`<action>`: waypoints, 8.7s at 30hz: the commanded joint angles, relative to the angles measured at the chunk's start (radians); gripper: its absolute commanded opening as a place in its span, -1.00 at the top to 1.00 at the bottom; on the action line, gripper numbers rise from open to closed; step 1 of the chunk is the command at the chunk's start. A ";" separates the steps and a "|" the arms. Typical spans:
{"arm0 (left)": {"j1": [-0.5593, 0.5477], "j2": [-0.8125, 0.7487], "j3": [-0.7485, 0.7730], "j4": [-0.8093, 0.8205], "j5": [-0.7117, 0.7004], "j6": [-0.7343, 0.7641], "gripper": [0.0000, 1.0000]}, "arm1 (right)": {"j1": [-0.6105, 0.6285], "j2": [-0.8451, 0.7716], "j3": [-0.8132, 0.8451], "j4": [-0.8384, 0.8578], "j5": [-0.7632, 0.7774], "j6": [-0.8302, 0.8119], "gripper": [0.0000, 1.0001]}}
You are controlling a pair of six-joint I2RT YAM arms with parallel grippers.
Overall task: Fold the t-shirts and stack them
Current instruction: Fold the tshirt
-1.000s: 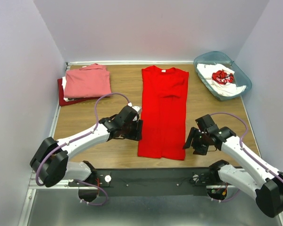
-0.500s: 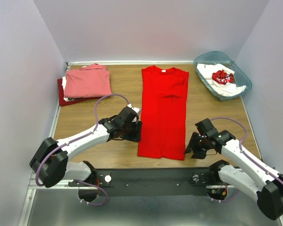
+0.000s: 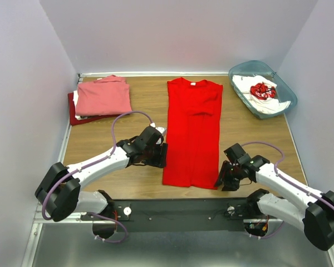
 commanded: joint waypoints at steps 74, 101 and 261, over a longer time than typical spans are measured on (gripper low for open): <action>-0.105 0.169 0.094 -0.070 0.067 -0.044 1.00 | 0.028 0.209 0.262 -0.082 0.053 -0.111 0.99; 0.114 0.445 0.416 0.012 0.007 0.085 1.00 | -0.061 0.668 0.660 0.094 0.359 -0.273 0.99; 0.122 0.548 0.350 0.104 -0.136 -0.009 0.12 | -0.206 0.681 0.445 0.275 0.226 -0.375 0.67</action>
